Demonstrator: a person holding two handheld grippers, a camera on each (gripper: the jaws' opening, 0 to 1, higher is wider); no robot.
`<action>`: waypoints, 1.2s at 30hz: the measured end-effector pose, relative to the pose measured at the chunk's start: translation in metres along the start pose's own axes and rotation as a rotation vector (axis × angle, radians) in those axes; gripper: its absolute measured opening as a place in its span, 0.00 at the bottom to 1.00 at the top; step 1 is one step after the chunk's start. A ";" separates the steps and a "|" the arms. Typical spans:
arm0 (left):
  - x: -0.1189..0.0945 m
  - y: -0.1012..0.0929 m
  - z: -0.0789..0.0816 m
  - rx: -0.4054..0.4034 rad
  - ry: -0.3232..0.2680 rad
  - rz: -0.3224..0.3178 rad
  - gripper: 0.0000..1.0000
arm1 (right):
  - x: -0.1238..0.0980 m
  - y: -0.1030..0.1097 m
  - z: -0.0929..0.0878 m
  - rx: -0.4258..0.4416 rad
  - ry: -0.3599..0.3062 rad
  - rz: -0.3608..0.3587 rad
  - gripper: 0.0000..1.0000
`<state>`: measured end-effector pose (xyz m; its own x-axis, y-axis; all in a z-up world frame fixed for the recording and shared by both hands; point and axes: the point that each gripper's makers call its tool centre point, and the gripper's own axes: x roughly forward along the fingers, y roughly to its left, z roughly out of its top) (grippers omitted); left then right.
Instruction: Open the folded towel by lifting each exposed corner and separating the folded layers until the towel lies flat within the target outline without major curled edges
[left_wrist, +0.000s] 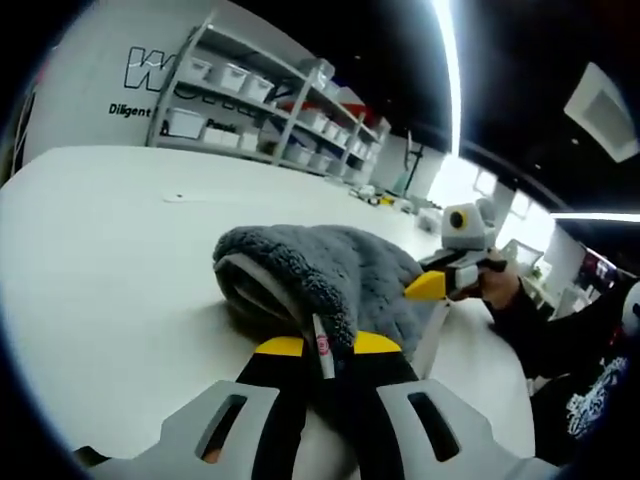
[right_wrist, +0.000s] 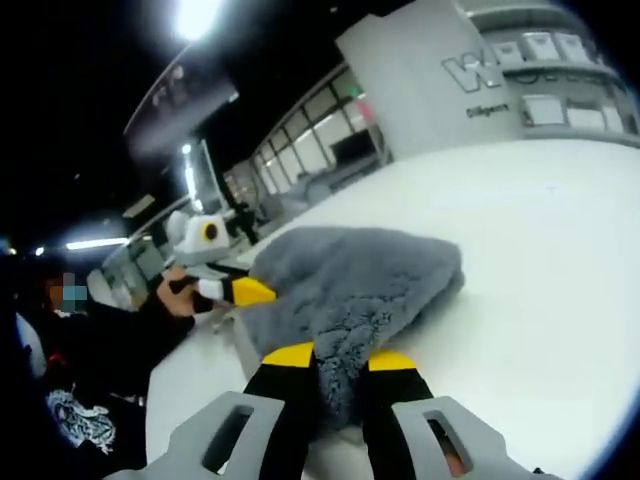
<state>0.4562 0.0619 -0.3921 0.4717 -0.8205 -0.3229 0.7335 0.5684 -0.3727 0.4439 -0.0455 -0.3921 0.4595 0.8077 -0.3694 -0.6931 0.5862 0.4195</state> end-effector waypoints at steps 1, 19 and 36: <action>0.000 0.000 0.000 -0.001 0.000 -0.001 0.12 | 0.000 0.000 0.000 0.001 0.001 0.001 0.11; -0.008 -0.008 -0.006 0.021 -0.001 0.002 0.12 | -0.003 0.009 -0.006 -0.016 0.019 0.012 0.11; -0.010 -0.013 -0.009 0.029 0.003 -0.013 0.12 | -0.009 0.016 -0.012 0.023 -0.012 0.032 0.12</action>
<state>0.4381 0.0631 -0.3920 0.4609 -0.8274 -0.3209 0.7533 0.5559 -0.3515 0.4220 -0.0441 -0.3924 0.4443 0.8265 -0.3457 -0.6944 0.5615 0.4500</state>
